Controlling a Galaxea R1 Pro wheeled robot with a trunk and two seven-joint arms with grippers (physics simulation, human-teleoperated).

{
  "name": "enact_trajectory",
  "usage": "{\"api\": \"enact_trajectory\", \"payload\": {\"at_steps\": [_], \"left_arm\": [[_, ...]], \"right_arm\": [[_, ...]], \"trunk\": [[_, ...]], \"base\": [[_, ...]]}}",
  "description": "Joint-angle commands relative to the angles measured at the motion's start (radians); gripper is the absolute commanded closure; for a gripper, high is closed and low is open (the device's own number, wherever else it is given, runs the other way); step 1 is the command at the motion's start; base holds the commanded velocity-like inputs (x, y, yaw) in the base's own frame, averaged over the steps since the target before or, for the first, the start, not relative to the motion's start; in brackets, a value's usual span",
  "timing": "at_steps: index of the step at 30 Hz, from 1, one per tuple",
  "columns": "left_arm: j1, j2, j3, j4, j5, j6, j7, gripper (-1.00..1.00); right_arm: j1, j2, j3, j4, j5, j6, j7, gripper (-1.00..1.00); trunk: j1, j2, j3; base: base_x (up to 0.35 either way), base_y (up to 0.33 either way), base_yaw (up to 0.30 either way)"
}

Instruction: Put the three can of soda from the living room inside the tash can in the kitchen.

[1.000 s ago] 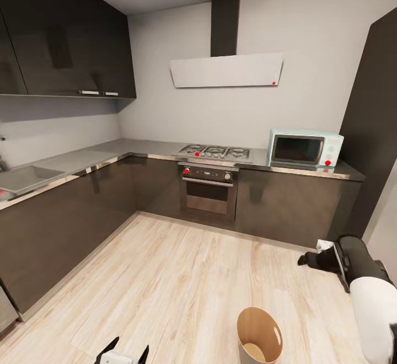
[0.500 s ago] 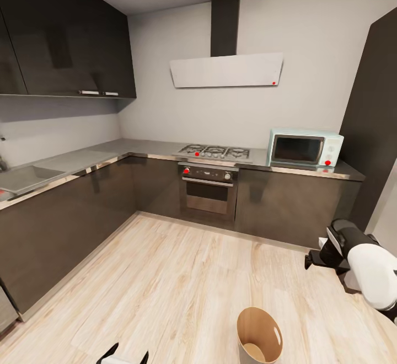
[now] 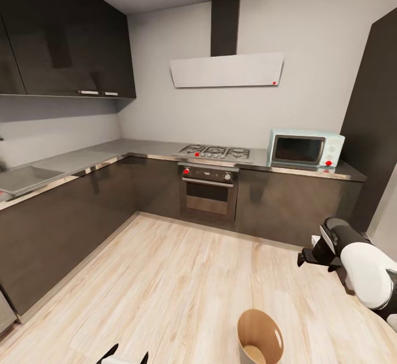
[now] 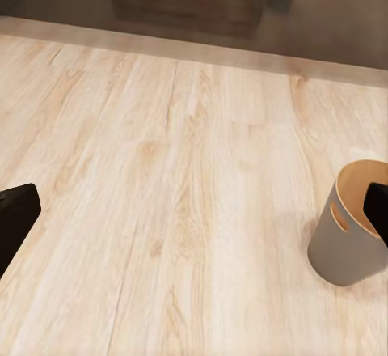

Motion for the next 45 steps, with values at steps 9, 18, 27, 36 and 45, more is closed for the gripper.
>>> {"api": "enact_trajectory", "payload": {"at_steps": [9,18,27,36,45], "left_arm": [[0.0,0.0,0.0,0.002,-0.001,0.007,0.0,-1.0],[0.0,-0.002,0.003,0.002,0.001,0.007,0.0,-1.0],[0.0,-0.006,0.004,0.002,0.002,0.007,0.002,-1.0],[-0.002,-0.006,0.003,0.004,0.0,0.01,0.003,-1.0],[-0.002,-0.006,0.002,0.004,-0.001,0.017,0.003,-1.0]], "right_arm": [[0.001,-0.001,-0.005,0.001,-0.001,0.0,-0.001,-1.0],[0.001,-0.004,-0.007,0.0,-0.001,0.0,-0.001,-1.0],[0.002,-0.011,-0.012,0.0,-0.002,-0.014,0.001,-1.0],[0.003,-0.012,-0.01,0.0,-0.001,-0.021,0.002,-1.0],[0.005,-0.012,-0.008,0.0,0.0,-0.055,0.001,-1.0]], "trunk": [[0.0,0.0,0.0],[0.0,0.0,0.0],[0.0,0.0,0.0],[0.035,-0.063,-0.028],[0.069,-0.126,-0.056]], "base": [[0.272,0.0,0.0],[0.073,0.0,0.0],[0.009,0.0,0.0],[0.0,0.0,0.0],[0.0,0.0,0.0]]}}
